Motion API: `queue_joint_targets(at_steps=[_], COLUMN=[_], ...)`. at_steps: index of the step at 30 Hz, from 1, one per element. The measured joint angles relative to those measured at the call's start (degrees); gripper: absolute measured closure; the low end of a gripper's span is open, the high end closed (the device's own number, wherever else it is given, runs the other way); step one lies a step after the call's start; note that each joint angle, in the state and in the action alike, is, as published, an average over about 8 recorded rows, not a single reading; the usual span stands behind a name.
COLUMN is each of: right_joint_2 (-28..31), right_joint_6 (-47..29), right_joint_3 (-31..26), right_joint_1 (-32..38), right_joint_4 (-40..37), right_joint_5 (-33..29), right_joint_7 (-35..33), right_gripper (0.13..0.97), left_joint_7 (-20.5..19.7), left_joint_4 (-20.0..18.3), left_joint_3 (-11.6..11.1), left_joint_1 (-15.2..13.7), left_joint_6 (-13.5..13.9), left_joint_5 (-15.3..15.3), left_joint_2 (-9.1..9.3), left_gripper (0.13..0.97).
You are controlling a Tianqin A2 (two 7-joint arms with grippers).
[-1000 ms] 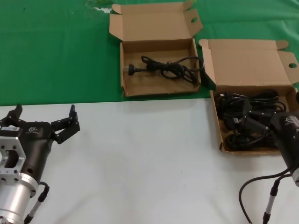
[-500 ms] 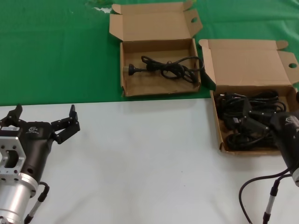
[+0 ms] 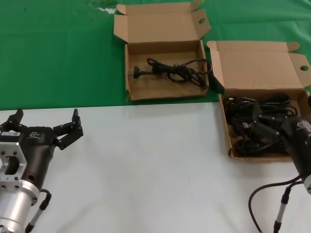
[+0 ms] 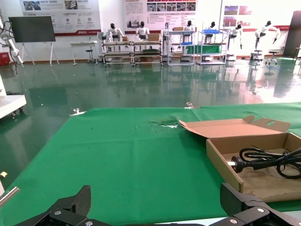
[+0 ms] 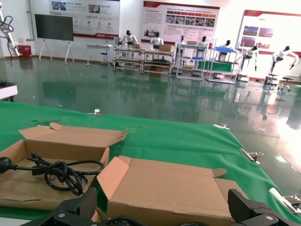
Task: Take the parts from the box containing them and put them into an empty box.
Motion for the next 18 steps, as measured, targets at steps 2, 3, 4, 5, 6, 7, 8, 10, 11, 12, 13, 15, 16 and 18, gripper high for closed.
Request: queue_joint_targets(at_steps=[2,3,4,5,6,7,8,10,11,12,13,15,16,18], right_joint_2=[0.0,0.0,0.0,0.0,0.0,0.0,0.0,0.0,0.0,0.0,0.0,0.0,0.0,0.0], right_joint_6=[0.0,0.0,0.0,0.0,0.0,0.0,0.0,0.0,0.0,0.0,0.0,0.0,0.0,0.0], right_joint_3=[0.0,0.0,0.0,0.0,0.0,0.0,0.0,0.0,0.0,0.0,0.0,0.0,0.0,0.0], right_joint_1=[0.0,0.0,0.0,0.0,0.0,0.0,0.0,0.0,0.0,0.0,0.0,0.0,0.0,0.0], right_joint_4=[0.0,0.0,0.0,0.0,0.0,0.0,0.0,0.0,0.0,0.0,0.0,0.0,0.0,0.0], right_joint_5=[0.0,0.0,0.0,0.0,0.0,0.0,0.0,0.0,0.0,0.0,0.0,0.0,0.0,0.0], right_joint_7=[0.0,0.0,0.0,0.0,0.0,0.0,0.0,0.0,0.0,0.0,0.0,0.0,0.0,0.0], right_gripper=[0.129,0.129,0.129,0.129,0.129,0.129,0.129,0.129,0.129,0.129,0.129,0.129,0.129,0.129], left_joint_7=[0.0,0.0,0.0,0.0,0.0,0.0,0.0,0.0,0.0,0.0,0.0,0.0,0.0,0.0], left_joint_4=[0.0,0.0,0.0,0.0,0.0,0.0,0.0,0.0,0.0,0.0,0.0,0.0,0.0,0.0], left_joint_3=[0.0,0.0,0.0,0.0,0.0,0.0,0.0,0.0,0.0,0.0,0.0,0.0,0.0,0.0], left_joint_1=[0.0,0.0,0.0,0.0,0.0,0.0,0.0,0.0,0.0,0.0,0.0,0.0,0.0,0.0], left_joint_6=[0.0,0.0,0.0,0.0,0.0,0.0,0.0,0.0,0.0,0.0,0.0,0.0,0.0,0.0], left_joint_5=[0.0,0.0,0.0,0.0,0.0,0.0,0.0,0.0,0.0,0.0,0.0,0.0,0.0,0.0], left_joint_2=[0.00,0.00,0.00,0.00,0.00,0.00,0.00,0.00,0.00,0.00,0.00,0.00,0.00,0.00], left_gripper=[0.132,0.132,0.132,0.132,0.132,0.132,0.132,0.132,0.132,0.132,0.132,0.132,0.132,0.132])
